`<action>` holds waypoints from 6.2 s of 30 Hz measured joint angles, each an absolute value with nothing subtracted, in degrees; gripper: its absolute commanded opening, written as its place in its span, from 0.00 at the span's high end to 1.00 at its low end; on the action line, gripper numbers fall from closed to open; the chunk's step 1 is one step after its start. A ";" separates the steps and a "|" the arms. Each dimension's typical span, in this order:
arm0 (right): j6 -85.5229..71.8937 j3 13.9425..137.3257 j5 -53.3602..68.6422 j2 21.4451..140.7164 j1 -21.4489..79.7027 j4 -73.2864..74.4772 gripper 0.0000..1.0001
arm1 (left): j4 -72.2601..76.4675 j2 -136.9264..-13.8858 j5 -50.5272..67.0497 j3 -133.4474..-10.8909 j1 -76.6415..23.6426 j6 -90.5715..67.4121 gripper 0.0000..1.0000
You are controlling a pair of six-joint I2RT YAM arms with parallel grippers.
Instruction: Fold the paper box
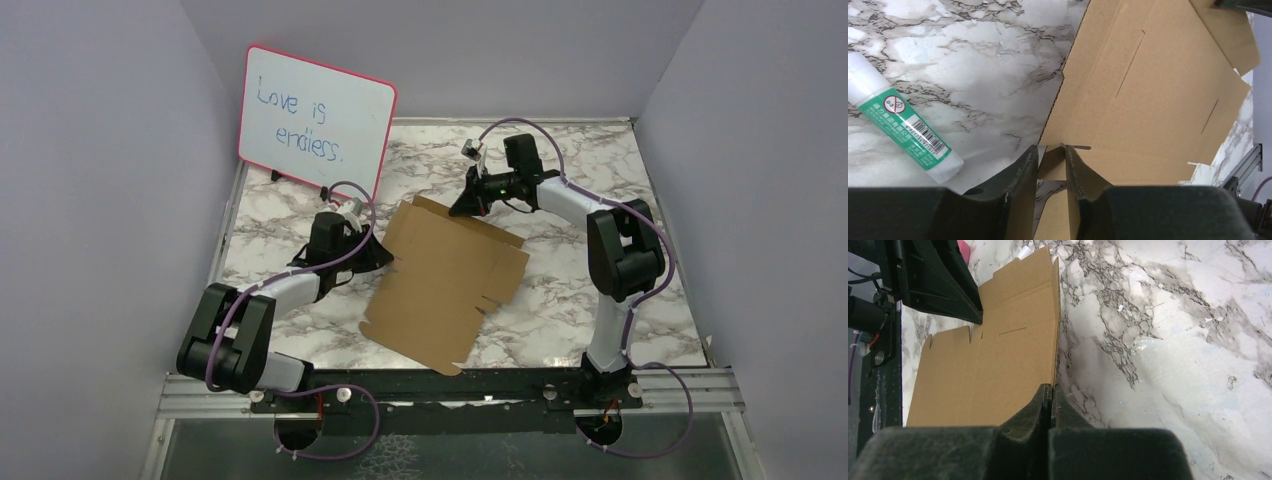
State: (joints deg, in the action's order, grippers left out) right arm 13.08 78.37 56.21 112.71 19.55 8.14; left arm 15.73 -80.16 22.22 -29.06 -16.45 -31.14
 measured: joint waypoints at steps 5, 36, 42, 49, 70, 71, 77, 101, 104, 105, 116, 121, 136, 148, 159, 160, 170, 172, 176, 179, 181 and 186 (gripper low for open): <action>13.13 78.54 56.23 112.71 19.55 8.32 0.99 | 16.62 -79.24 23.77 -28.34 -16.32 -31.14 0.75; 12.01 79.64 48.58 113.01 19.86 8.95 0.99 | 9.69 -71.40 10.15 -29.54 -27.31 -30.33 0.80; 11.79 79.64 44.91 113.84 20.47 8.58 0.99 | 7.05 -71.42 5.76 -31.88 -30.44 -29.34 0.81; 11.38 79.64 43.27 113.91 20.69 8.16 0.99 | 5.82 -72.86 3.46 -32.99 -31.94 -28.45 0.81; 15.49 81.49 47.57 114.21 20.95 10.11 0.99 | -13.58 -77.82 2.04 -59.94 -27.46 -5.52 0.39; 15.75 81.52 47.97 114.21 20.95 10.35 0.99 | -13.80 -79.07 3.29 -61.25 -26.44 -4.73 0.37; 17.06 82.39 50.37 114.19 20.95 11.68 0.99 | -15.90 -88.66 12.40 -69.17 -20.62 1.43 0.33; 22.57 88.88 54.50 114.13 21.32 17.17 0.98 | -22.52 -110.93 41.85 -88.68 -19.77 17.15 0.51; 22.59 88.97 54.50 114.13 21.34 17.26 0.97 | -23.44 -111.48 42.98 -88.71 -19.59 18.46 0.62; 22.59 88.97 54.50 114.15 21.34 17.37 0.97 | -23.79 -111.63 43.44 -88.77 -19.44 18.85 0.65; 20.58 88.66 49.98 113.82 21.34 17.54 0.86 | -25.30 -111.15 44.51 -88.73 -17.23 20.08 0.84; 16.29 84.47 45.10 109.65 21.85 15.70 0.77 | -25.43 -107.79 44.45 -85.78 -17.15 20.18 0.89; 0.56 70.30 36.86 96.42 8.27 9.10 0.49 | -23.18 -99.42 41.12 -76.07 -17.21 17.52 0.91; -16.16 46.68 44.10 87.57 2.35 -6.59 0.40 | -19.33 -97.27 37.32 -73.30 -17.21 15.88 0.91; -22.55 43.79 53.49 88.33 1.69 -19.09 0.41 | -18.31 -96.97 35.22 -72.93 -17.21 15.00 0.91; -22.55 43.51 53.52 88.53 1.69 -19.51 0.41 | -18.20 -96.97 35.20 -72.93 -17.21 14.92 0.91; -23.16 41.15 53.89 91.55 1.69 -21.45 0.64 | -18.04 -96.95 34.85 -72.93 -17.21 14.15 0.91; -23.68 40.80 54.41 91.79 1.69 -22.04 0.73 | -18.04 -96.95 34.81 -72.93 -17.21 14.06 0.91; -24.08 40.86 55.00 91.85 1.76 -23.27 0.87 | -18.02 -96.97 34.50 -72.93 -17.21 13.67 0.91; -23.55 41.25 54.96 91.85 1.98 -22.87 0.92 | -17.96 -96.97 34.13 -72.93 -17.21 13.04 0.90; -22.63 42.74 54.30 91.88 2.46 -21.04 0.93 | -17.87 -96.97 33.95 -72.93 -17.21 12.60 0.90; -18.94 48.49 49.21 91.88 3.95 -14.15 0.97 | -17.32 -96.97 33.54 -72.99 -17.08 11.22 0.90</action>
